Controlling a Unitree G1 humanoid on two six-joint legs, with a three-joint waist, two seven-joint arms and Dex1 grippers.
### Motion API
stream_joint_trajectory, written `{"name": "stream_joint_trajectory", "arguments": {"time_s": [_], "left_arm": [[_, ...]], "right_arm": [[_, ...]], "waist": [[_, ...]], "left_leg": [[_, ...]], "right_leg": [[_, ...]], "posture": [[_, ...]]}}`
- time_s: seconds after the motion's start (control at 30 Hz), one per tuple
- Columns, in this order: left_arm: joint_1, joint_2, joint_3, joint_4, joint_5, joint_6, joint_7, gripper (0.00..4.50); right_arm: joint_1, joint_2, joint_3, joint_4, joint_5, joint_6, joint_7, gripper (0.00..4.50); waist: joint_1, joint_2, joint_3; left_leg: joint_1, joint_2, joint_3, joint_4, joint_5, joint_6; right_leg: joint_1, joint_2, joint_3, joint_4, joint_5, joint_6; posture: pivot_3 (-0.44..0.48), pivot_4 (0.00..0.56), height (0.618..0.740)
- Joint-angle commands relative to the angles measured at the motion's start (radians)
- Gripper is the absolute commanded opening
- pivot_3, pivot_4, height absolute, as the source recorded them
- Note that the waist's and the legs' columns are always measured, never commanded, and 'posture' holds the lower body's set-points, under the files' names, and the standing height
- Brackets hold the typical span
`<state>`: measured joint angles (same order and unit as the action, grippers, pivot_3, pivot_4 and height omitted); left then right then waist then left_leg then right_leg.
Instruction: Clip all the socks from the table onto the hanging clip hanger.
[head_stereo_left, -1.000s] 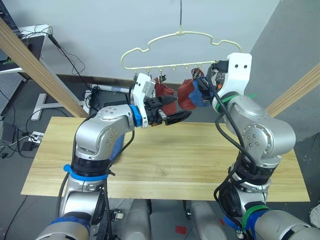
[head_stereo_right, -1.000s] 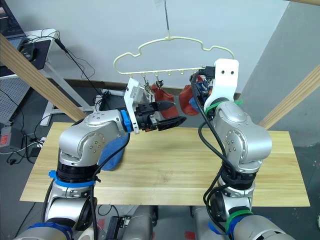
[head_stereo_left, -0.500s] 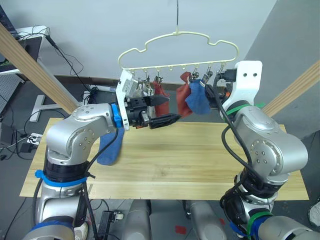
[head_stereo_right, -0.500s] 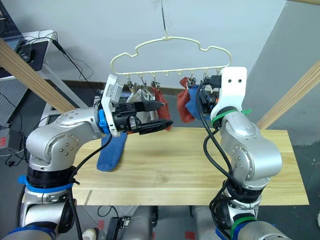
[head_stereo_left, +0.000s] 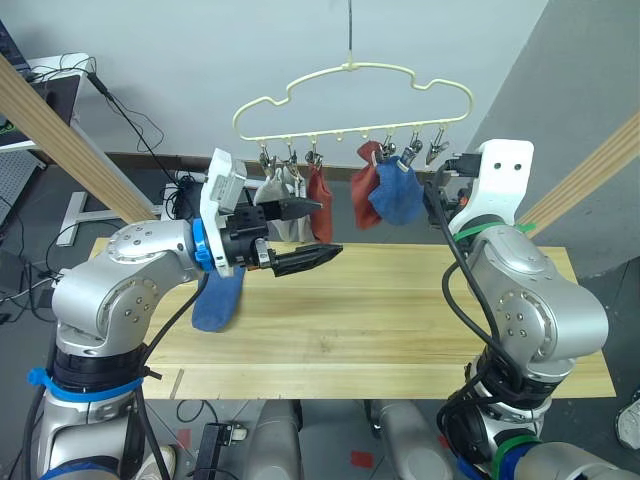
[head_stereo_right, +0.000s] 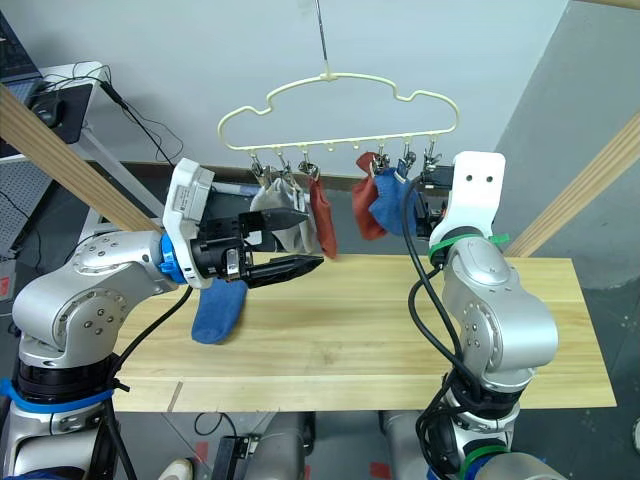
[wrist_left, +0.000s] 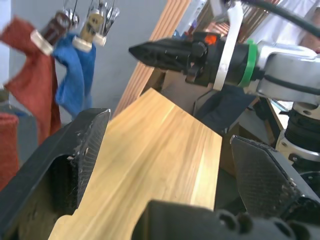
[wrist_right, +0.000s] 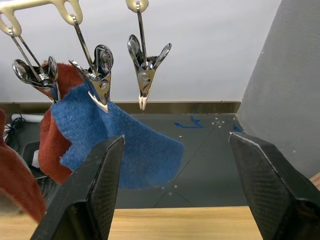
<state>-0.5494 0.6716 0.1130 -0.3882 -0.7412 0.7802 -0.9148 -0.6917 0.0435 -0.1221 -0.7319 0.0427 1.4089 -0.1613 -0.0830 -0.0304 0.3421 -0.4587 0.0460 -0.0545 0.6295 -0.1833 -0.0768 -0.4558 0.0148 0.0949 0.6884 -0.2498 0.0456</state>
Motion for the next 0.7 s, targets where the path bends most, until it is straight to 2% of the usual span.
{"name": "stream_joint_trajectory", "arguments": {"time_s": [0.03, 0.33, 0.43, 0.5, 0.7], "left_arm": [[-0.011, 0.009, 0.021, -0.025, 0.010, -0.067, -0.009, 4.45], [-0.024, 0.017, 0.010, -0.011, 0.027, -0.129, -0.016, 4.45], [-0.025, 0.017, 0.009, -0.013, 0.028, -0.130, -0.011, 4.50], [-0.024, 0.017, 0.010, -0.015, 0.029, -0.128, -0.006, 4.50], [-0.026, 0.017, 0.011, -0.017, 0.032, -0.123, 0.004, 4.50]], "right_arm": [[-0.031, 0.007, 0.000, -0.009, -0.010, -0.033, -0.003, 3.46], [-0.072, 0.035, -0.007, 0.044, -0.011, -0.071, 0.010, 3.46], [-0.080, 0.037, -0.006, 0.066, -0.014, -0.090, 0.009, 2.90], [-0.087, 0.036, -0.008, 0.083, -0.016, -0.103, 0.010, 2.26], [-0.105, 0.030, -0.019, 0.132, -0.013, -0.143, 0.014, 2.26]], "waist": [[0.000, 0.000, 0.000], [0.000, 0.000, 0.000], [0.001, 0.000, 0.000], [0.001, 0.000, 0.000], [0.002, 0.000, 0.000]], "left_leg": [[0.000, 0.000, 0.000, 0.000, 0.000, 0.000], [0.000, 0.000, 0.000, 0.000, 0.000, 0.000], [0.000, 0.000, 0.000, 0.000, 0.000, 0.000], [0.000, 0.000, 0.000, 0.000, 0.000, 0.000], [0.000, 0.000, 0.000, 0.000, 0.000, 0.000]], "right_leg": [[0.000, 0.000, 0.000, 0.000, 0.000, 0.000], [0.000, 0.000, 0.000, 0.000, 0.000, 0.000], [0.000, 0.000, 0.000, 0.000, 0.000, 0.000], [0.000, 0.000, 0.000, 0.000, 0.000, 0.000], [0.000, 0.000, 0.000, 0.000, 0.000, 0.000]], "posture": [[-0.054, 0.296, 0.740], [-0.041, 0.295, 0.740], [-0.032, 0.298, 0.740], [-0.027, 0.298, 0.740], [-0.016, 0.298, 0.740]]}}
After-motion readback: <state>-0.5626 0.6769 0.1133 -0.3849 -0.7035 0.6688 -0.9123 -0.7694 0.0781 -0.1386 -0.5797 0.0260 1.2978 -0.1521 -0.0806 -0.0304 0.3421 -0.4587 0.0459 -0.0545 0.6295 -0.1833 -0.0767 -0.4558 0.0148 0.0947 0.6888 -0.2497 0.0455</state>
